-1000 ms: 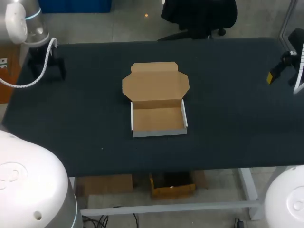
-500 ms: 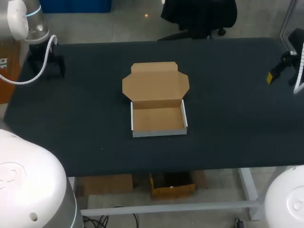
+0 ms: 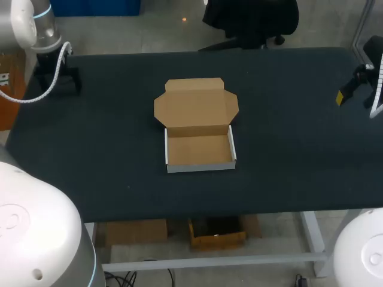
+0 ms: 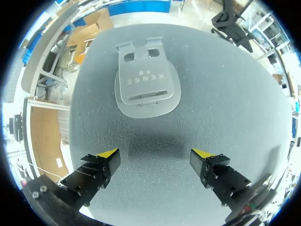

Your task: Assemble the packaging by folding the flat box into shape, placing the metal phone stand inside, and closing the box properly

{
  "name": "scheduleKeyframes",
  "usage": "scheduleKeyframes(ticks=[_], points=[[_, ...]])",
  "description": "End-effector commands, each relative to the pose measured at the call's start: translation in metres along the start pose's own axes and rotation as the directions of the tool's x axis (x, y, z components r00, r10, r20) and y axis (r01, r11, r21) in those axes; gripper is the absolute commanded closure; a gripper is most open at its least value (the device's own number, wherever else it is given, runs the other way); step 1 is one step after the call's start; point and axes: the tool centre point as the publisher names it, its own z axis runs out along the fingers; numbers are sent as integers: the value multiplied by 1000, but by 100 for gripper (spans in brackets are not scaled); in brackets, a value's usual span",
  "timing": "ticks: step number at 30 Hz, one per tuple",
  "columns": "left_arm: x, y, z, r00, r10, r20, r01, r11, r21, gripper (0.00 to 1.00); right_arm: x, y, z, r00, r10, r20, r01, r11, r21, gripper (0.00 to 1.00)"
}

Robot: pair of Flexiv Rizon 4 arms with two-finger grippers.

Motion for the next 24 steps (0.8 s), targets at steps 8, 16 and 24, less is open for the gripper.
scheduleKeyframes(ticks=[8,16,24], points=[[0,-15,5,1000,-3,-1,2,1000,-24,0,0,0,-1,1000,0,-2,0,1000,4,0],[0,-19,4,1000,-1,-1,1,1000,-21,0,0,0,-1,1000,0,-2,0,1000,4,0],[1,-24,4,1000,-1,2,1,1000,-20,0,0,0,-1,1000,0,-2,0,1000,4,0]])
